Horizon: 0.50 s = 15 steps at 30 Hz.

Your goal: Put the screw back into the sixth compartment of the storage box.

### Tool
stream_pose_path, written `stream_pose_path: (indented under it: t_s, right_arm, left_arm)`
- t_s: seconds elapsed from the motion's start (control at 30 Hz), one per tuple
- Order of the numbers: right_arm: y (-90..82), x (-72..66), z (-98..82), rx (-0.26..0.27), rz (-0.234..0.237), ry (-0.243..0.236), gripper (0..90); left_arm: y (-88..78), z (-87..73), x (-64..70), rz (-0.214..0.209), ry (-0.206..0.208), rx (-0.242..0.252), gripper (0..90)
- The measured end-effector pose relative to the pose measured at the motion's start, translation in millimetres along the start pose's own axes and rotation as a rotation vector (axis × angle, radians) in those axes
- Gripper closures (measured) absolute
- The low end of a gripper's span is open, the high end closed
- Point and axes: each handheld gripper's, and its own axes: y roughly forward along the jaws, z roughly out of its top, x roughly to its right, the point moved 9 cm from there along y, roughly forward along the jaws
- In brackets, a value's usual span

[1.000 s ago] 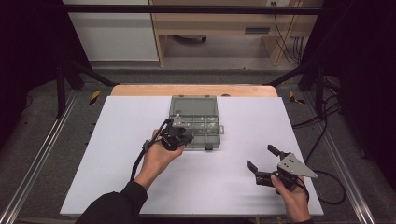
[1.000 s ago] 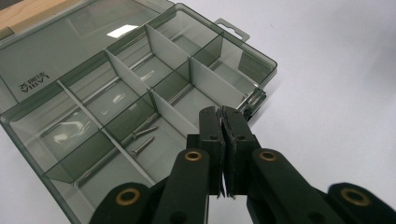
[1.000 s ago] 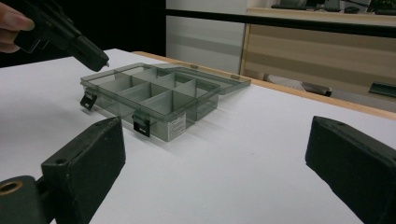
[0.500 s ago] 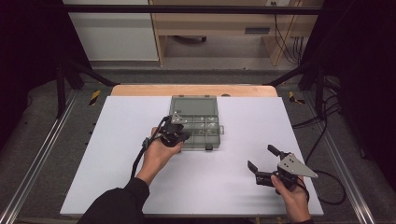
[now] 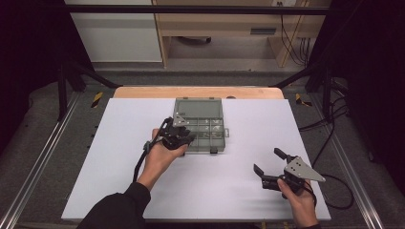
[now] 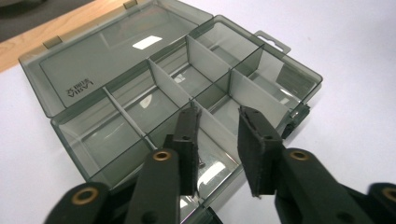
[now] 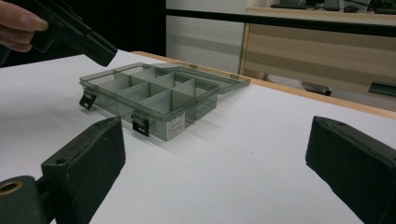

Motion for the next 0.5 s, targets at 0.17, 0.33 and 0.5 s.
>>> stream_pose_path:
  t_s: [0.17, 0.33, 0.5]
  right_arm:
    - [0.5, -0.7, -0.6, -0.003, 0.001, 0.000, 4.9]
    - [1.7, -1.2, -1.3, -0.007, 0.003, -0.001, 4.9]
    - [2.9, -2.2, -1.7, -0.010, 0.004, -0.002, 4.9]
  left_arm:
    - [-7.9, 1.6, 3.4, -0.008, 0.009, 0.020, 58.5]
    - [-11.1, 0.1, 10.5, -0.026, 0.009, 0.015, 54.1]
    - [-12.4, -0.4, 20.7, -0.050, 0.021, 0.007, 45.1]
